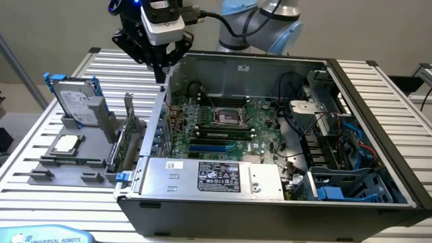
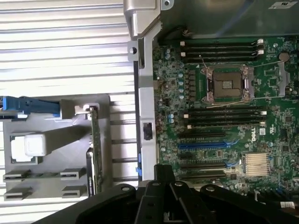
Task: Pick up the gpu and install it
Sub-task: 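Reach for the gpu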
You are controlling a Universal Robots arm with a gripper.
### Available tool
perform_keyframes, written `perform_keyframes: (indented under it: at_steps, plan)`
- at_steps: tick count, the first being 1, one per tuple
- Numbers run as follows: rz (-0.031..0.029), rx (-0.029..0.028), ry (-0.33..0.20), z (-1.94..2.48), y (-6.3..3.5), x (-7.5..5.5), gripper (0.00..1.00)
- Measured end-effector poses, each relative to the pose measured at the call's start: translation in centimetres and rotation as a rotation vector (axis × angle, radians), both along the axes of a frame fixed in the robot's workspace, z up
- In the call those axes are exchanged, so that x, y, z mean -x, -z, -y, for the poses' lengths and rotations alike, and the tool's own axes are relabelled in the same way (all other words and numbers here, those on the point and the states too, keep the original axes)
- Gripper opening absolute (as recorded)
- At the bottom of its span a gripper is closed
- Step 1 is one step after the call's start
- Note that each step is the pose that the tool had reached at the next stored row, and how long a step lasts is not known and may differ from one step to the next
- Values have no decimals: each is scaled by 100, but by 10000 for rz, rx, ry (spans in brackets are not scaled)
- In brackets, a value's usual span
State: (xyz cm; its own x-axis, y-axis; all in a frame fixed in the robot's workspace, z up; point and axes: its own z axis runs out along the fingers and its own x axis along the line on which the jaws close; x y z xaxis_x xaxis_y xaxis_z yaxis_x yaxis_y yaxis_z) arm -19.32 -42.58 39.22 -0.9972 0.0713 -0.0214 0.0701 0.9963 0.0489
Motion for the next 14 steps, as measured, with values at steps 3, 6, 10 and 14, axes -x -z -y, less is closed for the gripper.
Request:
perform_keyframes:
  at_steps: [3, 6, 10, 14]
  plan:
    - [1, 0, -1, 22, 9, 135, 11]
    - [0, 3, -1, 38, 22, 274, 11]
    - [0, 8, 0, 54, 43, 454, 11]
    - [0, 13, -1, 68, 70, 635, 11]
